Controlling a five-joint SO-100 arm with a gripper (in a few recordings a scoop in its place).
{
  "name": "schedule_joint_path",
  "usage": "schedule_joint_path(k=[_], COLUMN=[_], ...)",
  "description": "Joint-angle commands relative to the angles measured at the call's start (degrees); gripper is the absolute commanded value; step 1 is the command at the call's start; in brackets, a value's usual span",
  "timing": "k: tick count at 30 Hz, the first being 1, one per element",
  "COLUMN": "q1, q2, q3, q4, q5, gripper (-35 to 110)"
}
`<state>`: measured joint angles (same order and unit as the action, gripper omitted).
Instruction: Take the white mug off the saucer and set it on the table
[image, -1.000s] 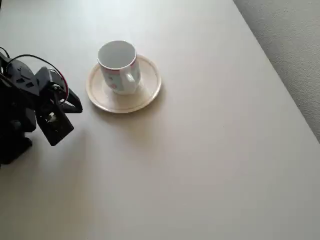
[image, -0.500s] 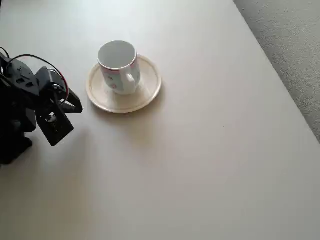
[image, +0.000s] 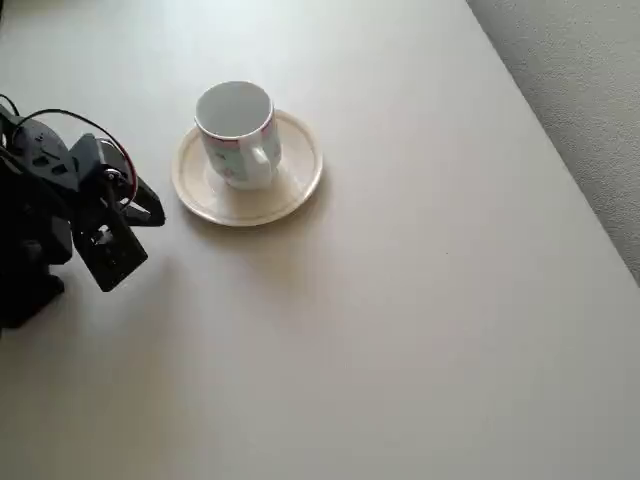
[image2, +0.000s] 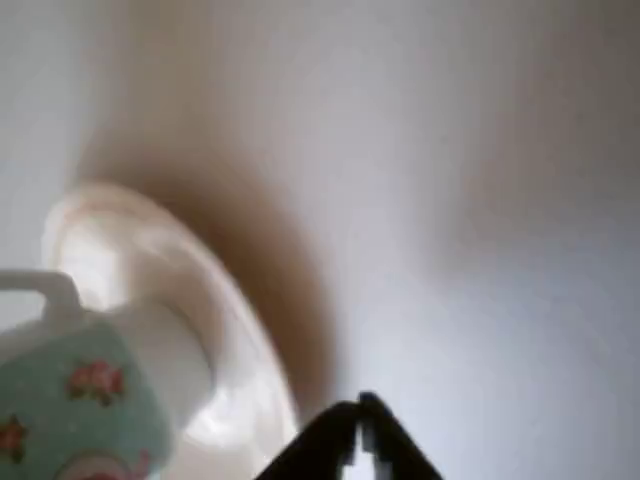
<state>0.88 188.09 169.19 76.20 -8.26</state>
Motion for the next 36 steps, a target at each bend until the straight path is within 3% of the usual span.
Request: schedule_joint_path(k=[1, 11, 12, 16, 20, 24, 31, 36], q1=[-2.55, -4.75, -3.87, 5.45, 14.68, 7.82, -7.21, -13.54], q2=[0.79, 0.79, 0.79, 0.7, 0.53, -5.19, -50.98, -65.65], q3=[-0.09, 0.0, 0.53, -0.26, -9.14, -25.14, -66.45, -72.25], q4=[0.18, 0.0, -1.85, -10.11, -12.74, -4.39, 19.95, 21.62], q5=[-1.67, -4.39, -8.96, -20.13, -19.86, -19.25, -8.88, -7.47], gripper=[-2, -2, -2, -2, -2, 10, 17, 18])
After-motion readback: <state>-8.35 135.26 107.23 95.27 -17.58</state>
